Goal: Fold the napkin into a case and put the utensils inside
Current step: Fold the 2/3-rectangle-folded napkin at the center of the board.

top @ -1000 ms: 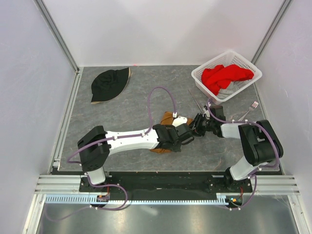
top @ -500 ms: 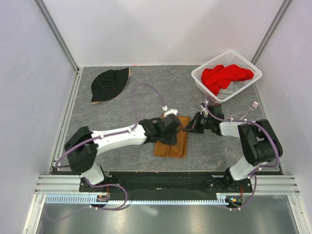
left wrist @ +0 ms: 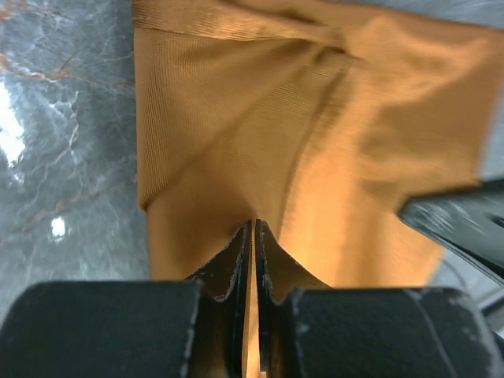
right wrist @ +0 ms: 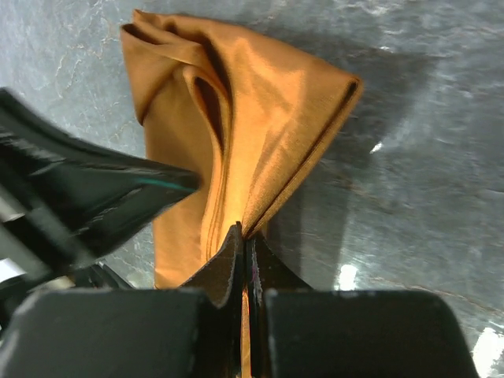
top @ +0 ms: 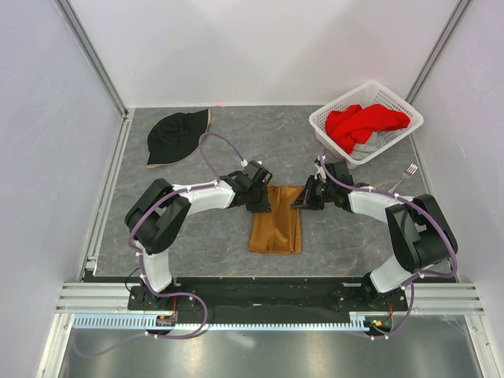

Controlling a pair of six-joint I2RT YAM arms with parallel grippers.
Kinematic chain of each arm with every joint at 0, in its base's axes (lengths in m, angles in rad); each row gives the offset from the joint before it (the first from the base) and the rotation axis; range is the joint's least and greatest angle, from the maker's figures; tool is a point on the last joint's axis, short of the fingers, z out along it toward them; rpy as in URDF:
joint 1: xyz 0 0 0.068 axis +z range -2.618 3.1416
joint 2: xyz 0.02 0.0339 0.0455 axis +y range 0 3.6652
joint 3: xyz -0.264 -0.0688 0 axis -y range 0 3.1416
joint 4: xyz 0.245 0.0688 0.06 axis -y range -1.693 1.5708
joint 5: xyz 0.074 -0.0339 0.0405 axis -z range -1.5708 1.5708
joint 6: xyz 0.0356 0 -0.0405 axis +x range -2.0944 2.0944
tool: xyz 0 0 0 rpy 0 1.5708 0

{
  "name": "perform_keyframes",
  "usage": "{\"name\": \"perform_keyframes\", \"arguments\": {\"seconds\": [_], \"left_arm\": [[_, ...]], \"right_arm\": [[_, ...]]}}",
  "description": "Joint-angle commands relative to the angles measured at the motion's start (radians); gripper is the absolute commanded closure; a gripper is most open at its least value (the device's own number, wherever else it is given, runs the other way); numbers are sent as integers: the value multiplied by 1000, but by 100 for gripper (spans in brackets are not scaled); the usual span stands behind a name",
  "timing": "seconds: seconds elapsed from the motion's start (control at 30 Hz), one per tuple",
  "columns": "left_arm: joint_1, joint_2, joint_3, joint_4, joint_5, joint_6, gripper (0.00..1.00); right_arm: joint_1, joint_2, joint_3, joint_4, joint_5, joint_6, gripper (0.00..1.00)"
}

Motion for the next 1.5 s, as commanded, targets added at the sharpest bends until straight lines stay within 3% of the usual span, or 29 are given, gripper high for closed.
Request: {"name": "perform_keyframes", "arguments": {"seconds": [0.0, 0.47, 0.77, 1.17, 1.47], "left_arm": [[3, 48, 36, 73, -3, 42, 91], [3, 38, -16, 146, 58, 4, 92], [40, -108, -19, -94, -19, -10, 90], [44, -18, -105, 52, 12, 2, 92], [44, -73, -138, 72, 20, -1, 93]], "right_arm": [[42, -29, 79, -66, 71, -19, 100], [201, 107, 179, 19, 185, 218, 100], [207, 94, 206, -85, 245, 139, 100], [279, 123, 295, -166, 342, 182, 100], [351, 236, 380, -228, 458, 233, 100]]}}
